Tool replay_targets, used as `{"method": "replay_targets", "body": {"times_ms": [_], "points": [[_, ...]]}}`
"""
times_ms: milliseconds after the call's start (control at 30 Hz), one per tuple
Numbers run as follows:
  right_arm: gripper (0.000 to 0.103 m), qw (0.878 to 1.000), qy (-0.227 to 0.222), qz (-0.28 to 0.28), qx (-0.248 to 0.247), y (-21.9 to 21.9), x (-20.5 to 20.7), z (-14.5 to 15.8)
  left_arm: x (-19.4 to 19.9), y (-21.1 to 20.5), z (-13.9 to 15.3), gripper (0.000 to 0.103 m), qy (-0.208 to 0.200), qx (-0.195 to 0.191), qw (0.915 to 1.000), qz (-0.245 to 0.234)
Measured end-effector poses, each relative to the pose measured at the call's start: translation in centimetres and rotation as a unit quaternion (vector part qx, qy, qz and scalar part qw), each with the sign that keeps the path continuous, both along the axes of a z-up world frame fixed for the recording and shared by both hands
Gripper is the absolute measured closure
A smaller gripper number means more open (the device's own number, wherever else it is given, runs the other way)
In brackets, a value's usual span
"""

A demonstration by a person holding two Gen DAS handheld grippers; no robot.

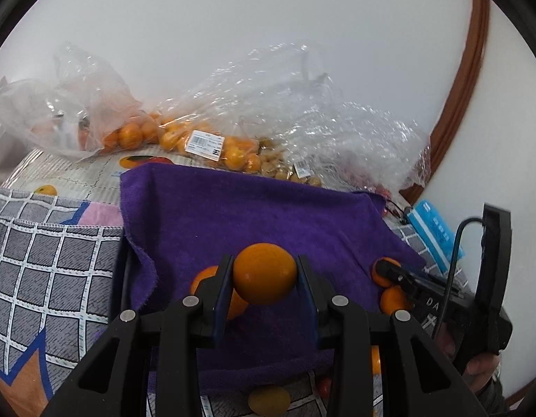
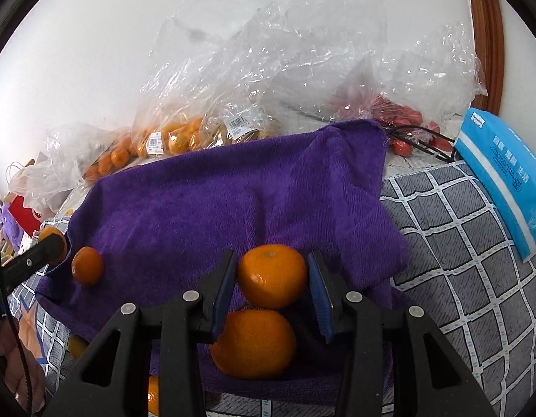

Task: Organize fruits
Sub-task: 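Lift the left tool's tangerine over the towel while the right tool carries its own, then open the left tool onto the towel while the right tool releases its tangerine there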

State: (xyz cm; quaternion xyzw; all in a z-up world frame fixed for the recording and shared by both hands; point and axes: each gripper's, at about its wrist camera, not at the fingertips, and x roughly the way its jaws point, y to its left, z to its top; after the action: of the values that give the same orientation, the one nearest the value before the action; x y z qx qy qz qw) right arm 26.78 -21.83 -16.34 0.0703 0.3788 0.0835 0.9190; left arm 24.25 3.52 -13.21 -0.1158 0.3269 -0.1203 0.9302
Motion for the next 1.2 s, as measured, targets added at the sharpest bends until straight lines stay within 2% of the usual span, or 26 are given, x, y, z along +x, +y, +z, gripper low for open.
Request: {"method": "replay_targets", "body": {"times_ms": [467,733,1200], "points": [[0.056,0.999,-0.044,-0.012,-0.014,0.2,-1.1,1.2,0.4,-1.7,-1.1,0.069,0.023,0.033,0.9989,-0.022],[0.055,0.998,-0.052,-0.031,-0.002,-0.6,-1.3,1.4,0.4,-1.9,-1.3,0.069,0.032,0.026,0.9985,-0.037],[0.055,0.998,-0.056,-0.031,-0.009,-0.4,-1.4,1.6,0.4,-3.3,-1.9,0.069,0.048,0.062,0.9955,-0.053]]}}
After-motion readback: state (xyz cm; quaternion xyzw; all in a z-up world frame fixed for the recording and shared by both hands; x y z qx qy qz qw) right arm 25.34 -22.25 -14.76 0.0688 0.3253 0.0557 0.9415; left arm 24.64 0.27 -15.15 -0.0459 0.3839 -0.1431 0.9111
